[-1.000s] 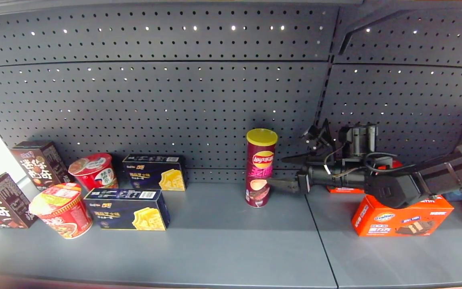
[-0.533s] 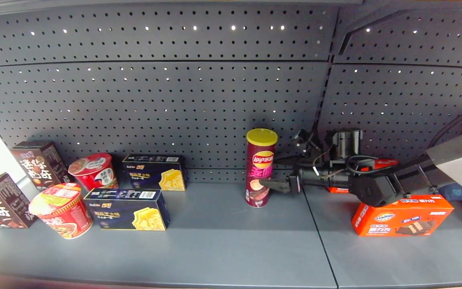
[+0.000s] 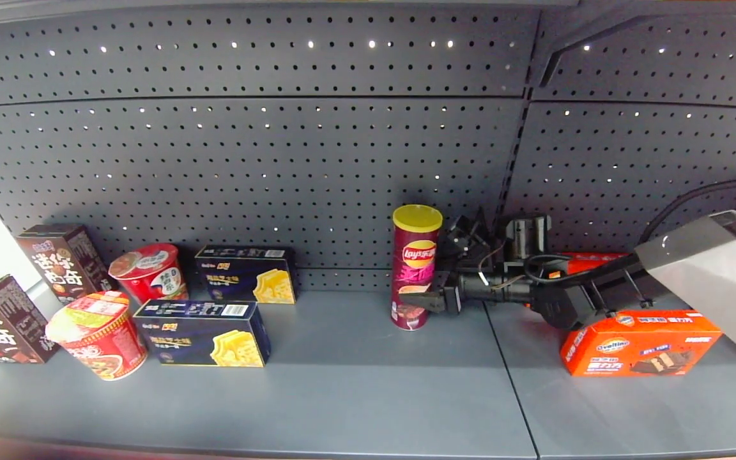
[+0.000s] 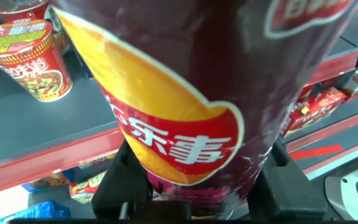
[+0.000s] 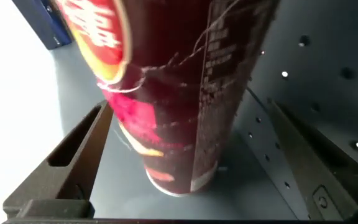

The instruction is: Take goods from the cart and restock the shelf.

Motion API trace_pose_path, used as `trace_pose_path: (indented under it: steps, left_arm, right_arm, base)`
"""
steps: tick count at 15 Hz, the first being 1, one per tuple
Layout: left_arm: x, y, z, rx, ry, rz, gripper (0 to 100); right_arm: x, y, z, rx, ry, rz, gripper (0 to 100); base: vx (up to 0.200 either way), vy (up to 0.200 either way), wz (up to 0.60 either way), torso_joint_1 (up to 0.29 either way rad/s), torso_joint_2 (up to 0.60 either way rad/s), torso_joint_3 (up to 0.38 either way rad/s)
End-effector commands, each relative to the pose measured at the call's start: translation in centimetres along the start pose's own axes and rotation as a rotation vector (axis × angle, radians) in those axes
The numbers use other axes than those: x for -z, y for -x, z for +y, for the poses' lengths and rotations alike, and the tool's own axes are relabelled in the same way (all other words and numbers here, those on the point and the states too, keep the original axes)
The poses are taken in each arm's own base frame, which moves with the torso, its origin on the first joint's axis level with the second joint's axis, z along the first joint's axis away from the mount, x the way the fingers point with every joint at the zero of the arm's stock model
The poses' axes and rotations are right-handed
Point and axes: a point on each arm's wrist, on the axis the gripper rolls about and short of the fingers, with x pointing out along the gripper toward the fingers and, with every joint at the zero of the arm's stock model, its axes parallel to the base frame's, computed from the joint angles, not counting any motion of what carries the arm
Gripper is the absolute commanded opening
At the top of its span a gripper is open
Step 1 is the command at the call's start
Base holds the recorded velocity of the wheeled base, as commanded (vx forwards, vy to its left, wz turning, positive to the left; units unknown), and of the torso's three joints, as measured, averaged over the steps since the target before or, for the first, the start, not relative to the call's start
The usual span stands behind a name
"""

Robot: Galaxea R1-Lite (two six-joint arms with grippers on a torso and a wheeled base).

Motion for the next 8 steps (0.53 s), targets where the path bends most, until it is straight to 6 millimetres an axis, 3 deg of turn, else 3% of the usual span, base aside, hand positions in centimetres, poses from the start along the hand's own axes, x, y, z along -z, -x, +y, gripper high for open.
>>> trace_pose_path:
  steps: [1,7,8]
  left_arm:
    - [0.0,0.0,0.0,0.001,-0.001,0.001,0]
    - [0.1,-0.1,0.0,-0.013,0.0,0.006,0]
    - [0.2,-0.1,0.0,-0.015,0.0,0.008,0]
  right_arm:
    - [0.8,-1.1,-0.1,-0.013,-0.003,0.006,100]
    - [1.4,-2.4,-0.3,-0.024,-0.006,0.008,100]
    - [1.5,-2.4,-0.4,-0.023,-0.006,0.009,0]
  base:
    - [0.0,0.0,0.0,0.0,0.0,0.0]
    - [0.0,0.0,0.0,0.0,0.0,0.0]
    - [0.0,0.0,0.0,0.0,0.0,0.0]
